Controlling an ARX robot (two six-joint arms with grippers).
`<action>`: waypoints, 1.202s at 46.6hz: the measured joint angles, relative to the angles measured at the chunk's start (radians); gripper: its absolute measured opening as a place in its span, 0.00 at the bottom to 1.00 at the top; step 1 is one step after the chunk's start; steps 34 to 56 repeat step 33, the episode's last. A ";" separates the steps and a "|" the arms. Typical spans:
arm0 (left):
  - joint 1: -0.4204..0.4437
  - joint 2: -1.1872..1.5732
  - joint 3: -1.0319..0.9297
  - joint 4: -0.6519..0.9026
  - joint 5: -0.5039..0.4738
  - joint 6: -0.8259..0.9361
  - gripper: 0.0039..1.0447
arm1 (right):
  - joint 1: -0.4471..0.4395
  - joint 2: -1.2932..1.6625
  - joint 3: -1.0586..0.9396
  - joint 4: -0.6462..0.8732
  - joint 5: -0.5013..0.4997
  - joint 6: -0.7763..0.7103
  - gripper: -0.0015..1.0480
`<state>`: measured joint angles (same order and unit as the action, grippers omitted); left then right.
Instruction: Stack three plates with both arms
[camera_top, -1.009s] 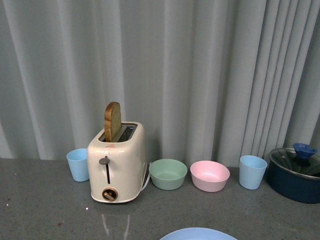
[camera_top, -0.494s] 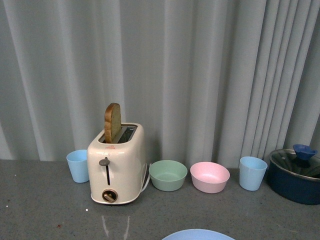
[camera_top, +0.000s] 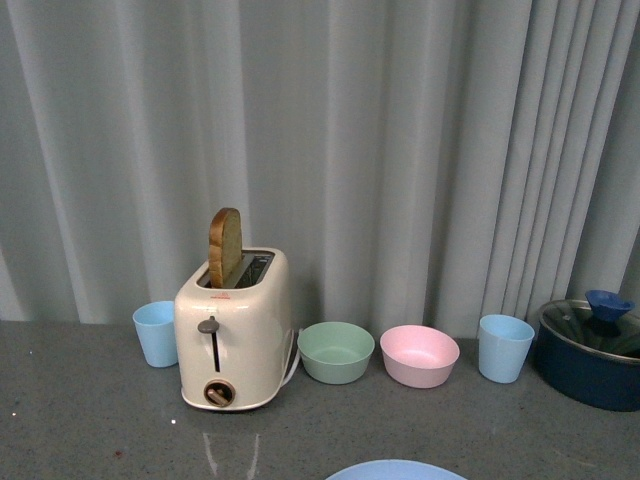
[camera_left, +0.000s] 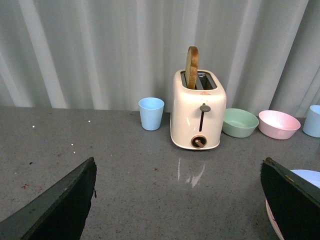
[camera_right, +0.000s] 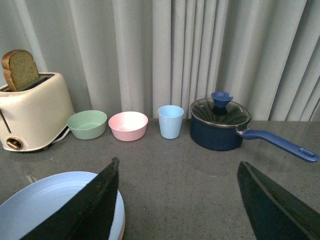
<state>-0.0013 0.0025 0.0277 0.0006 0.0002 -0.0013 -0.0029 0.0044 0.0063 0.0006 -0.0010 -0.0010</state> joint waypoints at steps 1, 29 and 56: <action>0.000 0.000 0.000 0.000 0.000 0.000 0.94 | 0.000 0.000 0.000 0.000 0.000 0.000 0.71; 0.000 0.000 0.000 0.000 0.000 0.000 0.94 | 0.000 0.000 0.000 0.000 0.000 0.000 0.93; 0.000 0.000 0.000 0.000 0.000 0.000 0.94 | 0.000 0.000 0.000 0.000 0.000 0.000 0.93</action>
